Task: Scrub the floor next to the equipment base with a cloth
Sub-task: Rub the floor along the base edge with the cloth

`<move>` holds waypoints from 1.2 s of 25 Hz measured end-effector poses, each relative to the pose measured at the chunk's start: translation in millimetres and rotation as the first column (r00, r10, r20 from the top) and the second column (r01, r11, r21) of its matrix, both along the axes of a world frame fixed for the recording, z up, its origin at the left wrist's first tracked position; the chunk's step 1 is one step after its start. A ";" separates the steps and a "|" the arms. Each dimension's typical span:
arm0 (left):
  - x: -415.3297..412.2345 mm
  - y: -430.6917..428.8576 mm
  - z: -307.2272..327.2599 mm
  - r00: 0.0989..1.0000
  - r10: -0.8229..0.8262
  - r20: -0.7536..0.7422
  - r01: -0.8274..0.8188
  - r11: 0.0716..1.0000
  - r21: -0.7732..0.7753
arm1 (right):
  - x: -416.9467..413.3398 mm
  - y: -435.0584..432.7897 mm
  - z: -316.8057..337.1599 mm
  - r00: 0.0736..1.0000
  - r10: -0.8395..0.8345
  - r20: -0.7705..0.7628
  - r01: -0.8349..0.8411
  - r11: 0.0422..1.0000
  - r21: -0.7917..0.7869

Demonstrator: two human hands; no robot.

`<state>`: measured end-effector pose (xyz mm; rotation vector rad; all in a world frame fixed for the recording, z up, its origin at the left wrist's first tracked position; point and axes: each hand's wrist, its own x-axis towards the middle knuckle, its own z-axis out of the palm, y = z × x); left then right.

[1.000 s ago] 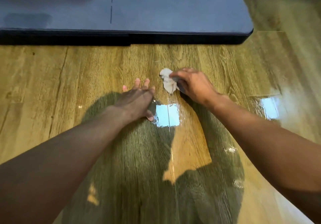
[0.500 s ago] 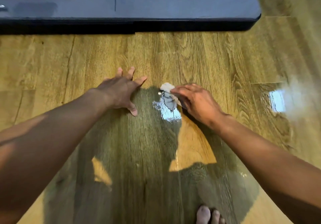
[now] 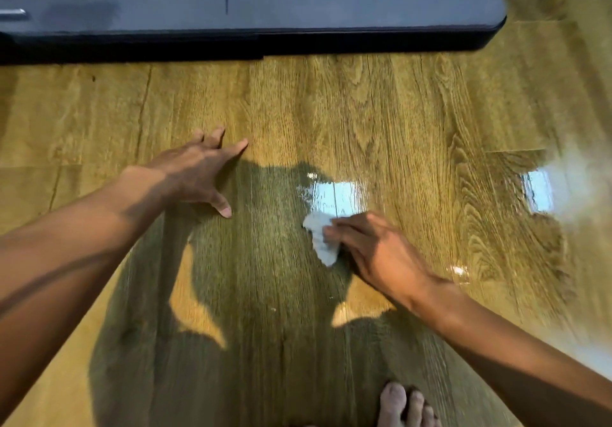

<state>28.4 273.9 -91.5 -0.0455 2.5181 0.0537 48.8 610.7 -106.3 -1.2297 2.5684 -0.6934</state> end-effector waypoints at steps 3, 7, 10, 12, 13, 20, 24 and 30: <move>3.1 -1.2 -1.7 1.000 0.002 -0.002 -0.002 1.000 -0.019 | 31.1 19.7 -0.4 0.961 0.275 -0.043 -0.274 0.961 0.026; 2.5 -0.1 -1.4 1.000 0.003 -0.015 -0.003 1.000 -0.012 | -11.2 -4.2 4.8 0.988 0.157 -0.006 -0.156 0.987 0.036; 6.1 -1.1 -0.5 0.999 0.020 -0.030 -0.021 1.000 -0.022 | -10.2 -16.5 3.5 0.999 0.031 -0.035 -0.031 1.000 -0.001; 7.5 -3.2 -0.2 0.998 0.060 -0.016 -0.061 0.996 -0.070 | 14.7 -11.6 -0.7 0.983 0.181 -0.041 -0.182 0.983 -0.031; 7.7 -4.7 -0.5 0.997 0.082 -0.005 -0.082 0.992 -0.091 | 25.0 -8.8 -0.8 0.961 0.277 -0.021 -0.278 0.960 -0.035; 7.3 -8.6 1.8 0.992 0.126 0.024 -0.125 0.990 -0.060 | -52.9 -60.0 1.5 0.995 0.091 -0.042 -0.089 0.996 0.027; 6.5 -5.6 1.8 0.988 0.146 0.054 -0.144 0.989 -0.042 | -9.3 -46.7 -6.5 0.972 0.232 -0.044 -0.231 0.973 0.014; 5.5 -7.4 -2.3 0.988 0.147 0.050 -0.146 0.989 -0.028 | -91.0 -90.2 4.0 0.973 0.225 -0.056 -0.220 0.973 0.072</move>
